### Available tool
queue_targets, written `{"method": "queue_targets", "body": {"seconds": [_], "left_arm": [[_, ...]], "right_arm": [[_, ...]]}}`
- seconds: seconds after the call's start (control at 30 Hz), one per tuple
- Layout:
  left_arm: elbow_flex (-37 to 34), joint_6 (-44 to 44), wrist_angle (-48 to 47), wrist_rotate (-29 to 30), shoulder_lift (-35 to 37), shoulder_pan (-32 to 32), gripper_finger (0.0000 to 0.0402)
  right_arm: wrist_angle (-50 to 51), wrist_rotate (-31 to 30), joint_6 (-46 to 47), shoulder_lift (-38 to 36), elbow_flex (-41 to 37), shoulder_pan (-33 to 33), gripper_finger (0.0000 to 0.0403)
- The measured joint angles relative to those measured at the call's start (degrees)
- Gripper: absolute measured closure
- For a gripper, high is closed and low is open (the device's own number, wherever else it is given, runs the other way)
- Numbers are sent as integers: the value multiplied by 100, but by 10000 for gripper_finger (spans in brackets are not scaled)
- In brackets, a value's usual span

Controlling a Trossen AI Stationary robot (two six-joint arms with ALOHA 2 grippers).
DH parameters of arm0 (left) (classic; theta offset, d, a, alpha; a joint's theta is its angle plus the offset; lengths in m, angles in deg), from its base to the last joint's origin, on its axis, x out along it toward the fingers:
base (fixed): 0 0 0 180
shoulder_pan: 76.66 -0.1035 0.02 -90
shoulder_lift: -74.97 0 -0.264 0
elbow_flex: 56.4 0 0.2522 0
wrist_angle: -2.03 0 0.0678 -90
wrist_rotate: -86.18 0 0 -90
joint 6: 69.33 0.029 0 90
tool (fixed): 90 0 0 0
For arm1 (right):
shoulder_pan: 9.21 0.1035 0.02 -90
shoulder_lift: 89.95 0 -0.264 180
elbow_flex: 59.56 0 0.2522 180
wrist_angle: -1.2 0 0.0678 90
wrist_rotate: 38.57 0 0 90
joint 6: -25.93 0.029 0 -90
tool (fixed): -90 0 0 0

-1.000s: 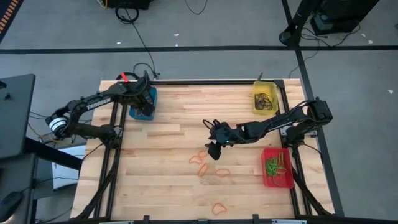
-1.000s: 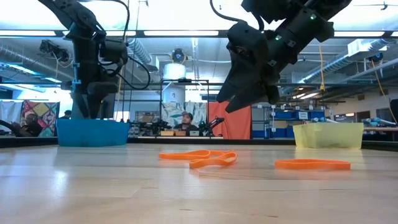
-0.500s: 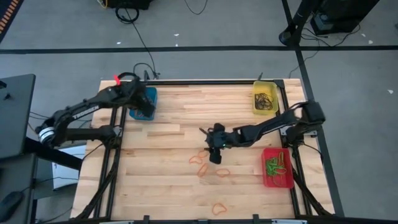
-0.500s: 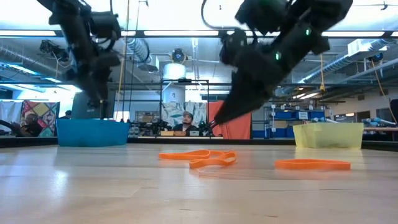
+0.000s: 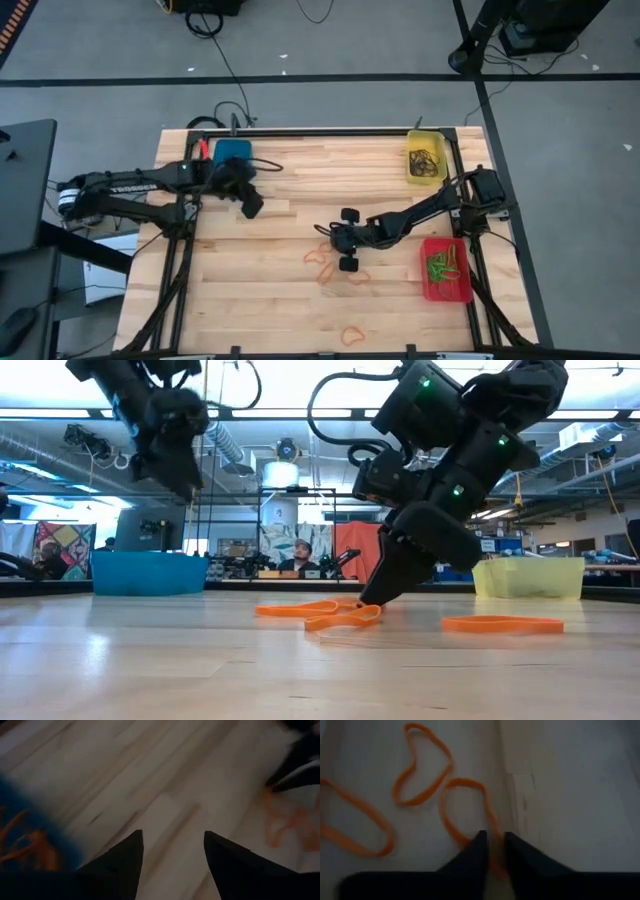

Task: Sort rubber bands into baskets
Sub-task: Put the orange rubber band into the blue bin

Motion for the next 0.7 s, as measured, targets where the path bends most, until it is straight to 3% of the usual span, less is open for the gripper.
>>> {"method": "queue_targets", "body": {"seconds": [0.07,0.13,0.47,0.7], "left_arm": [[0,-95,336,15,-64,204,188],[0,-135,633,46,-147,351,188],[0,-111,2031,78,-956,875,188],[0,-81,3547,-561,-1575,1047,188]], "right_arm": [[-28,-39,-13,7,-2,40,368],[-34,-27,64,-36,-16,42,390],[61,-699,207,-1098,152,-3,398],[2,-719,-384,-1647,738,-67,400]]}}
